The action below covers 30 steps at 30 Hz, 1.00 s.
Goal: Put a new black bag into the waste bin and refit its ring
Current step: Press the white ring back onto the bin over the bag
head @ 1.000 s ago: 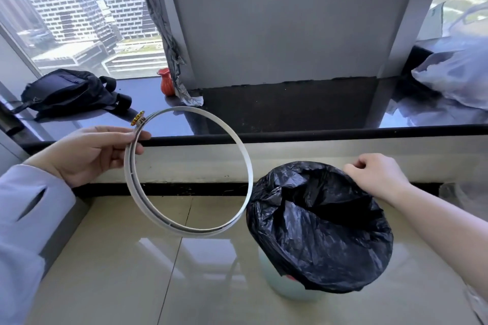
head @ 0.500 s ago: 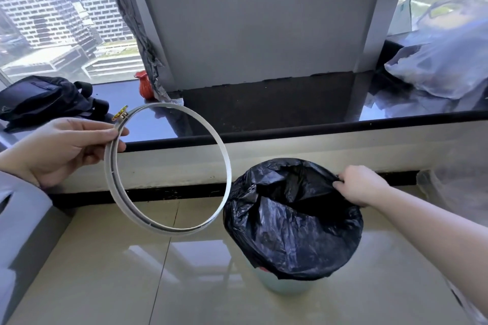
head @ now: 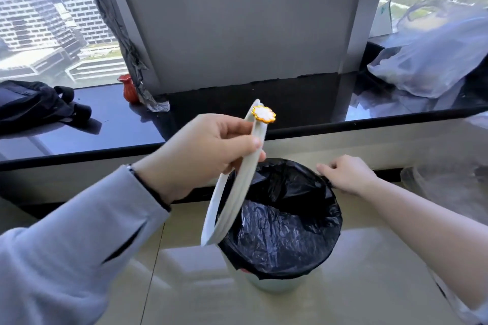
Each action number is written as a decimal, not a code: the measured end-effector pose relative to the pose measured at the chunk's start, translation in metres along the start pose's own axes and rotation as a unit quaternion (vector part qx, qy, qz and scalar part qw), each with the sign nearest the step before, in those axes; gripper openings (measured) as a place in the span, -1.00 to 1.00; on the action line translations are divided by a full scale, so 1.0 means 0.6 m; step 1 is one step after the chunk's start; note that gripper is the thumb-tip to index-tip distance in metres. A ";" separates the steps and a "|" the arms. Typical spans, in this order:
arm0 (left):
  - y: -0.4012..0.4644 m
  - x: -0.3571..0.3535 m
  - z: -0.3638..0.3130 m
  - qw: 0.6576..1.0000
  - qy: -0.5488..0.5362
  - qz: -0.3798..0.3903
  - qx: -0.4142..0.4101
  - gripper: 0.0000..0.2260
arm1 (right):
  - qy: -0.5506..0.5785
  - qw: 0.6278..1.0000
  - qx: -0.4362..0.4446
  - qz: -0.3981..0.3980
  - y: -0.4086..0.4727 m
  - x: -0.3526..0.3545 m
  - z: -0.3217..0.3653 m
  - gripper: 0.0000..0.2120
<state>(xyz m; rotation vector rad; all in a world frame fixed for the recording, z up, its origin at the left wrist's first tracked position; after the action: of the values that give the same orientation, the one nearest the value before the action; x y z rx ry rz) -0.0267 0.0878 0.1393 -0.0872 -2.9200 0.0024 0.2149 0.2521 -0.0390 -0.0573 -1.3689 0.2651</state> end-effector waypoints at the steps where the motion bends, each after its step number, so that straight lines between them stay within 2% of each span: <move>1: 0.010 -0.026 0.004 1.000 0.000 0.014 0.013 -0.87 | 0.039 0.999 -0.009 -0.016 0.003 0.008 -0.004 -0.48; 3: 0.028 -0.074 0.013 0.999 0.013 0.020 0.021 -0.87 | 0.160 0.986 -0.029 -0.021 0.008 0.019 -0.012 -0.53; 6: 0.047 -0.130 0.032 0.997 0.068 0.018 0.007 -0.85 | 0.332 0.942 -0.038 0.011 0.004 0.024 -0.014 -0.55; 8: 0.052 -0.164 0.050 0.995 0.091 0.032 0.005 -0.85 | 0.421 0.905 -0.027 0.060 -0.007 0.029 -0.010 -0.56; 11: 0.051 -0.191 0.073 0.992 0.118 0.047 -0.002 -0.85 | 0.464 0.871 0.013 0.162 -0.027 0.045 0.021 -0.51; 14: 0.053 -0.206 0.089 0.992 0.114 0.054 0.008 -0.85 | 0.446 0.860 0.086 0.234 -0.049 0.070 0.051 -0.50; 16: 0.056 -0.208 0.098 0.993 0.101 0.052 0.019 -0.84 | 0.393 0.880 0.132 0.233 -0.060 0.087 0.059 -0.62; 17: 0.057 -0.210 0.101 0.993 0.099 0.054 0.022 -0.84 | 0.364 0.893 0.141 0.224 -0.063 0.093 0.058 -0.66; 19: 0.057 -0.212 0.104 0.993 0.097 0.070 0.025 -0.83 | 0.317 0.916 0.138 0.205 -0.062 0.098 0.051 -0.62; 22: 0.061 -0.183 0.109 0.990 0.118 0.072 0.034 -0.84 | 0.263 0.936 0.116 0.204 -0.054 0.085 0.039 -0.65; 25: 0.056 -0.102 0.127 0.968 0.245 0.029 0.041 -0.78 | 0.216 0.948 0.090 0.218 -0.046 0.058 0.023 -0.80; 27: 0.038 -0.037 0.154 0.946 0.317 -0.019 0.060 -0.77 | 0.190 0.951 0.075 0.230 -0.043 0.040 0.013 -0.83; 30: -0.001 0.044 0.214 0.929 0.332 -0.114 0.116 -0.75 | 0.154 0.956 0.068 0.239 -0.043 0.018 0.006 -0.78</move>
<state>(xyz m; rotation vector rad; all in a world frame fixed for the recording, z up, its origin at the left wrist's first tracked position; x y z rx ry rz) -0.0806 0.0893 0.0201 0.2443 -2.2160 0.2319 0.2171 0.2290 -0.0228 -0.3068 -1.0076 0.7259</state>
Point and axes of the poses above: each hand's wrist, its own y-axis towards the middle knuckle, its own x-axis out of the back of the hand, z = x × y, the point moved 7 cm from there along y, towards the middle knuckle, and after that the axes turned 12 degrees about -y, right-handed, at the moved point
